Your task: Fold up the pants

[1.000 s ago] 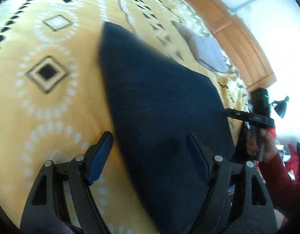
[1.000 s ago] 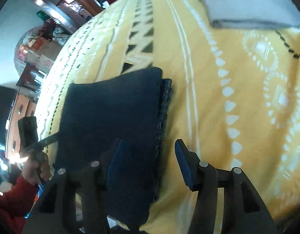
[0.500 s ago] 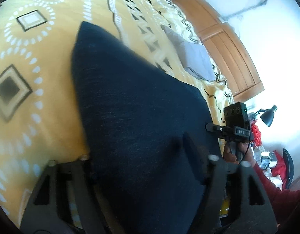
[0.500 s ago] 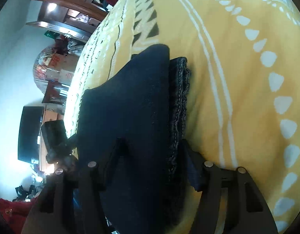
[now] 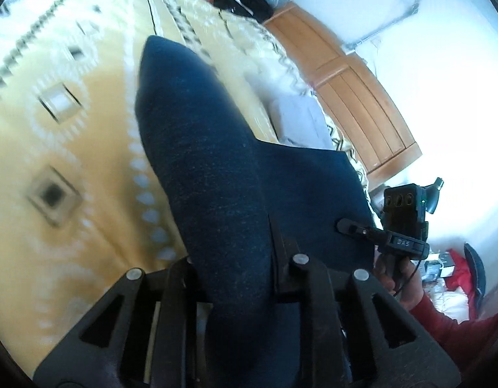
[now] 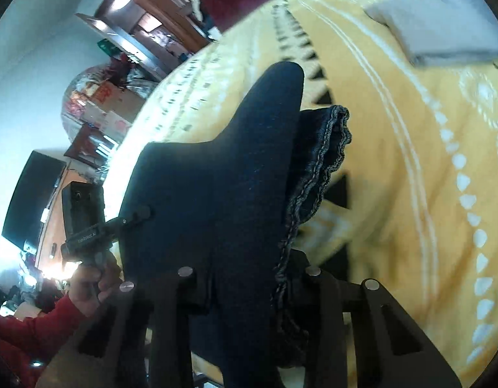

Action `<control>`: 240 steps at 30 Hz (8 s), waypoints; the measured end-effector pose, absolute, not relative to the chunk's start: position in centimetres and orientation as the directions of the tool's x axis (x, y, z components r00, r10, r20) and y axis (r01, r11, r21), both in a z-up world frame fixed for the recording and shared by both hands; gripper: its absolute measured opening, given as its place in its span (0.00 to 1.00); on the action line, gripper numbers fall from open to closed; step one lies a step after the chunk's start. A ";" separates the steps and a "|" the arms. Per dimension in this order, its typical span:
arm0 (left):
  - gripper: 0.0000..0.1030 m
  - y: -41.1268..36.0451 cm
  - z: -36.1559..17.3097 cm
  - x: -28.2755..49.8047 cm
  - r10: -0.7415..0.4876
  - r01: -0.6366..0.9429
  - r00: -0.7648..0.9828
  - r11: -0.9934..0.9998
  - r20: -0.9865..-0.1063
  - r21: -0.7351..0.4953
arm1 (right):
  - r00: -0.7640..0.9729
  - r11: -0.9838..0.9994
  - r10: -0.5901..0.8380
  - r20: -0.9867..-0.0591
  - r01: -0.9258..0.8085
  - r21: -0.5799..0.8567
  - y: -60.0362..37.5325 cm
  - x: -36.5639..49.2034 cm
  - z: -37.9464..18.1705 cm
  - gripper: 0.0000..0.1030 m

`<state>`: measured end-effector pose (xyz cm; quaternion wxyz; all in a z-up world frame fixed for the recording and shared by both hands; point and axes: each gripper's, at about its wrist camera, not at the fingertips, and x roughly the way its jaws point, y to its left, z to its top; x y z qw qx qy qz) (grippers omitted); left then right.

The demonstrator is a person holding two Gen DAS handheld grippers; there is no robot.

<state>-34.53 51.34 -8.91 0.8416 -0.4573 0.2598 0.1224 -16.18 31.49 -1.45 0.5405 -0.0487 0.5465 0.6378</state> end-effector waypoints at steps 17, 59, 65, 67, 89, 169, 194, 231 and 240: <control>0.30 64.6 -16.2 -46.9 -0.001 -0.609 0.738 0.427 -0.674 -0.668 | -0.601 0.140 0.531 -0.598 -0.634 0.761 49.5 -26.4 -9.6 0.37; 0.53 59.8 -13.3 -38.4 0.318 -0.812 0.321 0.577 -0.892 -0.086 | 0.080 0.181 0.594 -0.800 -0.983 0.036 51.5 -37.9 -4.1 0.56; 0.54 61.4 -10.3 -39.5 0.264 -0.815 0.397 0.541 -0.879 -0.206 | 0.017 0.153 0.540 -0.842 -0.985 0.078 51.6 -37.3 -4.2 0.57; 0.54 63.3 -9.1 -39.1 0.316 -0.825 0.388 0.537 -0.866 -0.174 | -0.031 0.156 0.561 -0.827 -0.977 0.143 51.6 -36.3 -2.3 0.57; 0.48 72.3 -10.9 -44.5 0.319 -0.895 0.354 0.389 -0.879 -0.220 | -0.243 0.116 0.553 -0.797 -0.925 0.363 62.9 -32.9 -2.3 0.25; 1.00 42.3 -14.3 -41.2 0.488 -0.911 0.054 0.381 -0.871 0.157 | 0.058 0.266 0.457 -0.888 -0.961 0.074 32.4 -39.5 -6.7 0.92; 1.00 42.9 -14.5 -41.3 0.489 -0.927 0.090 0.359 -0.868 0.106 | 0.036 0.289 0.468 -0.883 -0.950 0.115 33.9 -38.6 -8.1 1.00; 1.00 42.3 14.2 -46.6 0.761 -0.940 0.282 0.341 -0.584 -0.008 | 0.235 0.321 0.754 -0.613 -0.947 0.032 32.7 -42.6 24.4 1.00; 1.00 41.3 12.8 -45.7 0.758 -0.943 0.228 0.327 -0.612 0.054 | 0.240 0.349 0.726 -0.644 -0.936 0.045 32.7 -42.1 23.3 1.00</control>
